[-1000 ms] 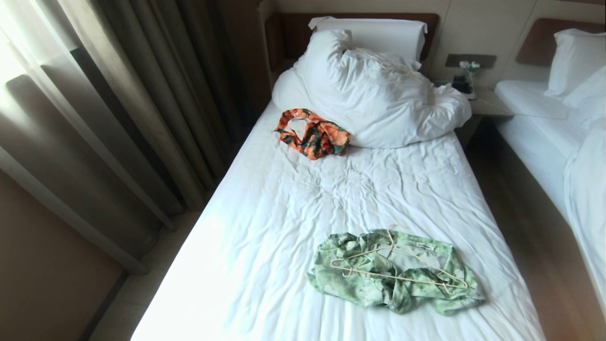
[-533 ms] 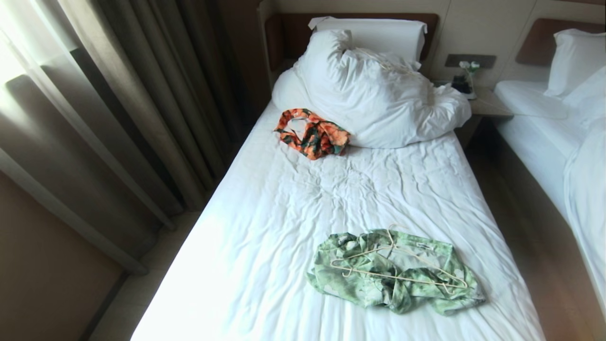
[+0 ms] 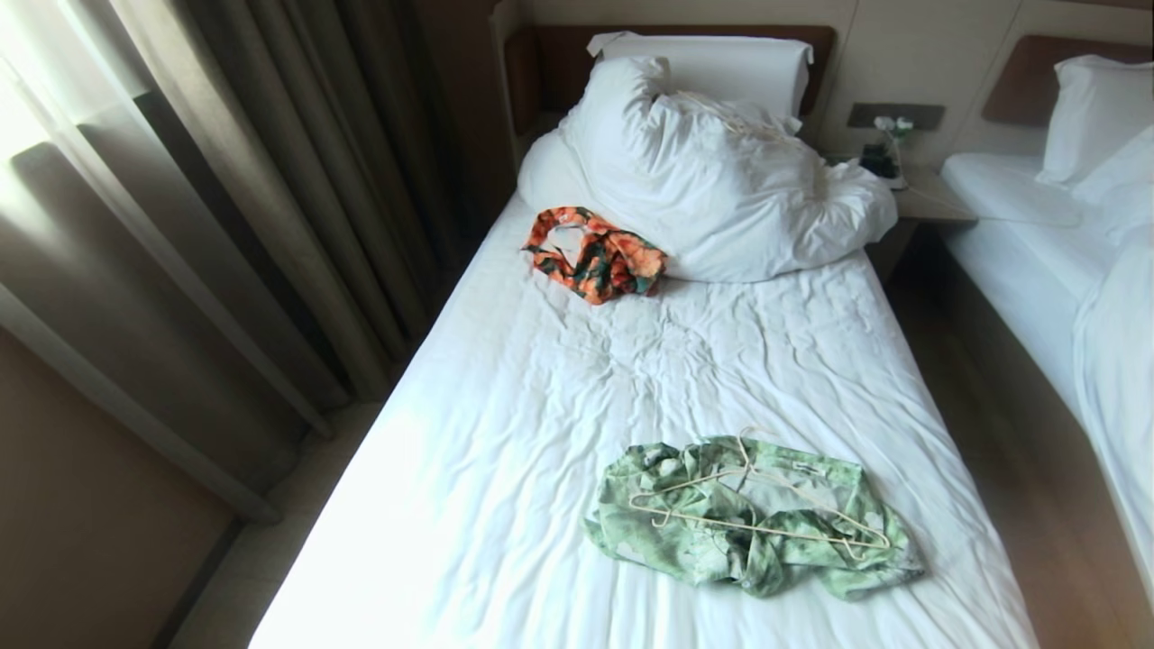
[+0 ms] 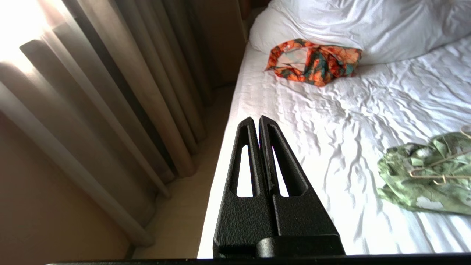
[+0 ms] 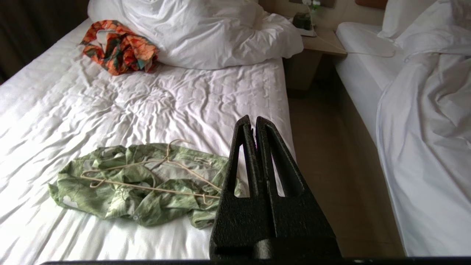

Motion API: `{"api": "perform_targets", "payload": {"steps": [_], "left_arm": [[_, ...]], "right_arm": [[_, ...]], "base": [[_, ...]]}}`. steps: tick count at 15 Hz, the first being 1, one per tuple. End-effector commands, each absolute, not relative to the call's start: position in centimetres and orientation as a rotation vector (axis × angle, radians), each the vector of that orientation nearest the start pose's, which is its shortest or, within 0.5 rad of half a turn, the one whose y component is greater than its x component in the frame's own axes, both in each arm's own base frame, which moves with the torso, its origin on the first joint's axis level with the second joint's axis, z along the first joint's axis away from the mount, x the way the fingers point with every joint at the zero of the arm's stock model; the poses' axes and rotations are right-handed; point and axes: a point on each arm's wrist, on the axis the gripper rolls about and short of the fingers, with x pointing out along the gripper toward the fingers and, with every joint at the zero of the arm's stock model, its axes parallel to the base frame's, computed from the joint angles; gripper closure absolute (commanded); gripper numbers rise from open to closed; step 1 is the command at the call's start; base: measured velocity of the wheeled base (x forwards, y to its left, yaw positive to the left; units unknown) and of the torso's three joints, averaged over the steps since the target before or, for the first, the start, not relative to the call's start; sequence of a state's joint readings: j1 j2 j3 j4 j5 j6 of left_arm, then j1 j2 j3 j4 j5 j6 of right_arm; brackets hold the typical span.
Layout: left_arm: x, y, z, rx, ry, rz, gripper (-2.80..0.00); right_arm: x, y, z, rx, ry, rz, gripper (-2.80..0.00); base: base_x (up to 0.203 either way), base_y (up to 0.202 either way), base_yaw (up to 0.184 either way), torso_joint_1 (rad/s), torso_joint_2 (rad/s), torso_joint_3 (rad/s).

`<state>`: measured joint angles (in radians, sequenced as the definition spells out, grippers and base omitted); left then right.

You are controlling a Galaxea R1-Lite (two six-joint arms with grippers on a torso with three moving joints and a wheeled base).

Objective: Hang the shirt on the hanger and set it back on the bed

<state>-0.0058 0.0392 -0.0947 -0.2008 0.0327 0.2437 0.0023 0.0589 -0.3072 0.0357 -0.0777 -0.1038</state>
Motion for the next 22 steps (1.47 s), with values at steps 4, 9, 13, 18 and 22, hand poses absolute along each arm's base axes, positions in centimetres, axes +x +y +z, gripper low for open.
{"api": "perform_targets", "payload": {"steps": [4, 9, 13, 18, 22], "left_arm": [[-2.6, 0.0, 9.8, 0.240, -0.197, 0.029, 0.00], [-2.3, -0.1, 8.5, 0.242, -0.093, -0.034, 0.00], [-2.3, -0.1, 8.0, 0.235, -0.043, -0.052, 0.00], [-2.3, -0.1, 7.6, 0.175, -0.012, -0.062, 0.00], [-2.3, -0.1, 7.6, 0.150, -0.011, -0.058, 0.00]], "right_arm": [[-4.2, -0.1, 12.7, -0.102, -0.166, -0.031, 0.00], [-3.4, 0.0, 10.6, -0.102, -0.100, -0.008, 0.00], [-2.8, 0.0, 9.4, -0.102, -0.084, -0.007, 0.00], [-2.5, 0.0, 8.6, -0.106, -0.064, -0.007, 0.00], [-2.3, 0.0, 8.1, -0.102, -0.058, -0.008, 0.00]], "base": [[0.000, 0.000, 0.000, 0.000, 0.00, 0.000], [0.000, 0.000, 0.000, 0.000, 0.00, 0.000], [0.000, 0.000, 0.000, 0.000, 0.00, 0.000], [0.000, 0.000, 0.000, 0.000, 0.00, 0.000], [0.000, 0.000, 0.000, 0.000, 0.00, 0.000]]}}
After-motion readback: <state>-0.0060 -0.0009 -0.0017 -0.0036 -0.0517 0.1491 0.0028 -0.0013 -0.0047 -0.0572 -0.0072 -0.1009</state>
